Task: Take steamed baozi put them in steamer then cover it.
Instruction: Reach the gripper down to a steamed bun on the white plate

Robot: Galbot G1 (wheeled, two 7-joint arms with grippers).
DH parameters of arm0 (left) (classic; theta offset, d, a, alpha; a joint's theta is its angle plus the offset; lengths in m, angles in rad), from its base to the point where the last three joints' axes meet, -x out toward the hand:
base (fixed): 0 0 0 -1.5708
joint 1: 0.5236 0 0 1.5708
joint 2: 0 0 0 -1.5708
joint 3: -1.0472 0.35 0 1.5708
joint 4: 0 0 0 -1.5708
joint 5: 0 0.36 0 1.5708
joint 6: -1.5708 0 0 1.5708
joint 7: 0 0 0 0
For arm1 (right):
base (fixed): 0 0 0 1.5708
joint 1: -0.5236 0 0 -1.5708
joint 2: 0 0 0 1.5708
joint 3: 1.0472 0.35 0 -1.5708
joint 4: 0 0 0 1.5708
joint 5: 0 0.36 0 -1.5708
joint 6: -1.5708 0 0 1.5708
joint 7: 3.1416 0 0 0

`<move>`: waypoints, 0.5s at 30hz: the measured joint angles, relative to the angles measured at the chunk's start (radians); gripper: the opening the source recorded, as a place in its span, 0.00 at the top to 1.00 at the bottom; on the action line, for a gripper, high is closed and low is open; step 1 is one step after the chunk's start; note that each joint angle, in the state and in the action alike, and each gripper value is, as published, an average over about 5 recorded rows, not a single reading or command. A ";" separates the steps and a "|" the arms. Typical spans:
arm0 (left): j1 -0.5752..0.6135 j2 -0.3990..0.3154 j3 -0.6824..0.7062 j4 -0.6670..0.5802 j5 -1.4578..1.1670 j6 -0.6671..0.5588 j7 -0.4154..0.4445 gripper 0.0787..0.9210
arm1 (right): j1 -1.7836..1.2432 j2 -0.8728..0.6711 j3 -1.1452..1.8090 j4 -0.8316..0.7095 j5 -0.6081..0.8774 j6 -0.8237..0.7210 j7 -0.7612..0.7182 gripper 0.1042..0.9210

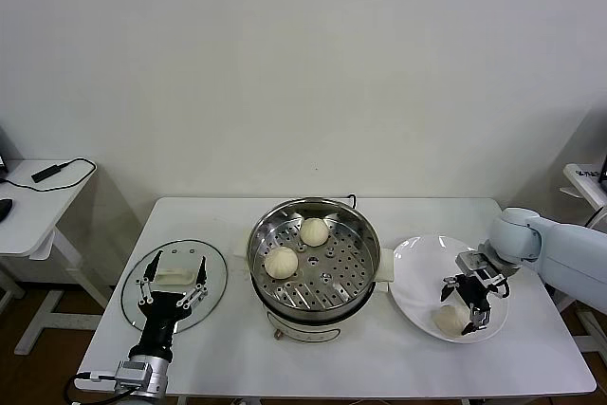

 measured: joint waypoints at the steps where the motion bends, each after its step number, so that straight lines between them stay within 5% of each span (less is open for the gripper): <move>1: 0.000 0.000 0.000 0.000 0.000 0.000 0.000 0.12 | -0.003 0.001 0.002 -0.002 -0.001 0.000 0.000 0.12; 15: -0.002 -0.002 -0.005 -0.001 -0.001 -0.001 -0.004 0.12 | -0.028 0.009 0.028 -0.012 -0.010 -0.003 0.002 0.32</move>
